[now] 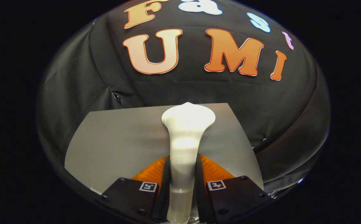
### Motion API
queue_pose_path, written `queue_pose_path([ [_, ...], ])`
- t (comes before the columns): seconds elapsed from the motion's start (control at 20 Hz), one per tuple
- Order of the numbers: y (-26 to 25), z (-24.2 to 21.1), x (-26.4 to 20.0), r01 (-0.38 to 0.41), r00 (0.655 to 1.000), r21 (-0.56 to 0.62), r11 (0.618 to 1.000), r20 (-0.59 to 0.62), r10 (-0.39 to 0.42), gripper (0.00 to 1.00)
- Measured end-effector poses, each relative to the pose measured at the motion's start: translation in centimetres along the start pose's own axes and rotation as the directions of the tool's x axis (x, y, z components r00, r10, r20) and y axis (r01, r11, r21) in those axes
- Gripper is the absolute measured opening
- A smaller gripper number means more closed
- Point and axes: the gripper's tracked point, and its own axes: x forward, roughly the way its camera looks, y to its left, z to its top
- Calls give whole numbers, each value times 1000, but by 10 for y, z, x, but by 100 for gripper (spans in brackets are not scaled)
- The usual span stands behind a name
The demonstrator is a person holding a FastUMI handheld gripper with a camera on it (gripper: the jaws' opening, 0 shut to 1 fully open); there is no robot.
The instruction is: Iron the clothes twice with a garment steamer, once on the left side and once on the right side.
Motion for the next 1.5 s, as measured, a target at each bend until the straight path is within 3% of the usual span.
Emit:
queue_pose_path([
  [0.15, 2, 6, -11, -28, 998, 22, 999, 49, 27, 40],
  [0.45, 3, 22, -56, -61, 985, 0, 998, 162, 60, 40],
  [0.85, -16, 9, -107, -83, 978, 46, 996, 194, 72, 40],
  [1.1, -36, 4, -166, -107, 960, 41, 993, 263, 92, 40],
  [1.5, -101, 21, -277, -109, 900, 40, 993, 428, 82, 40],
])
